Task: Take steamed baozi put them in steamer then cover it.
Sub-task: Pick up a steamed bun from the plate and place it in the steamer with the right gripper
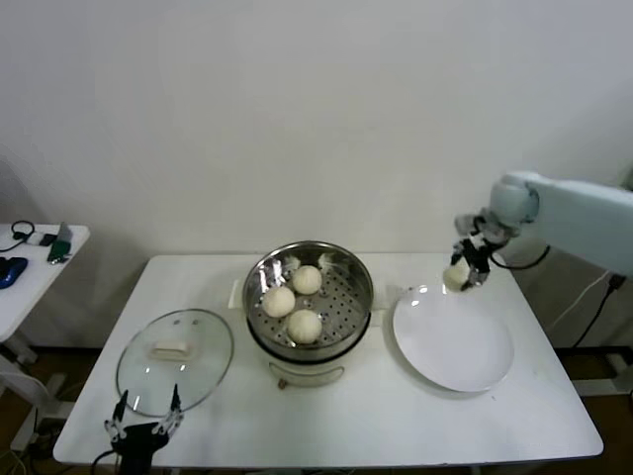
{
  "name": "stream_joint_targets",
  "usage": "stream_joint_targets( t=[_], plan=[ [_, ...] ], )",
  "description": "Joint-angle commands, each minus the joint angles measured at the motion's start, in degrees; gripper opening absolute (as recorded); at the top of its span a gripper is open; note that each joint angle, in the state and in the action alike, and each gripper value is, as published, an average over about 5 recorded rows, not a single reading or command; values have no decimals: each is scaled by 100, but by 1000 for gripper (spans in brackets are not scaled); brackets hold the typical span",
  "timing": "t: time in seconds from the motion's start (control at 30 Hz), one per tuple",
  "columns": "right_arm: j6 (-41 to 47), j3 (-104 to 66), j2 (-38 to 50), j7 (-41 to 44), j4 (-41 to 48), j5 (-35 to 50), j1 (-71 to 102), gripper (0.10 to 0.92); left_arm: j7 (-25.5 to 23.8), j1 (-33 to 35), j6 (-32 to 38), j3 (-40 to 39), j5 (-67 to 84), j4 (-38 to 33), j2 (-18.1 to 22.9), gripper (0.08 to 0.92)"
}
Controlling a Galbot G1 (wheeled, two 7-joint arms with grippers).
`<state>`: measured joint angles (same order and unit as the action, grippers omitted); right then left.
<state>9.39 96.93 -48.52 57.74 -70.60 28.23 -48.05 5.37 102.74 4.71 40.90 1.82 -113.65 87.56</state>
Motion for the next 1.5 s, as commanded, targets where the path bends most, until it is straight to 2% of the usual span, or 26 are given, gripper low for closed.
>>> stream_joint_targets(
  t=[0.03,0.27,0.63,0.9,1.5],
  plan=[
    [534,724,-579,-77,-1791,1857,-2424,650,-3,10,-2,-26,3,-45,-15,823],
    [998,150,-1189,-566,-2191,2272,-1915,645,-4,23,-1,-30,27,-96,-42,823],
    [1308,-66,-2019,-1189,-1592,1555,-36,647,-2,80,13,31,5,-141,-58,823],
    [1166,-89,-2177,-1160,-738,710,692,647,1,98,6,72,18,-148,-51,823],
    [1083,-319,-2364,-1176,-211,576,1162,663,4,46,-8,95,38,-76,-42,823]
  ],
)
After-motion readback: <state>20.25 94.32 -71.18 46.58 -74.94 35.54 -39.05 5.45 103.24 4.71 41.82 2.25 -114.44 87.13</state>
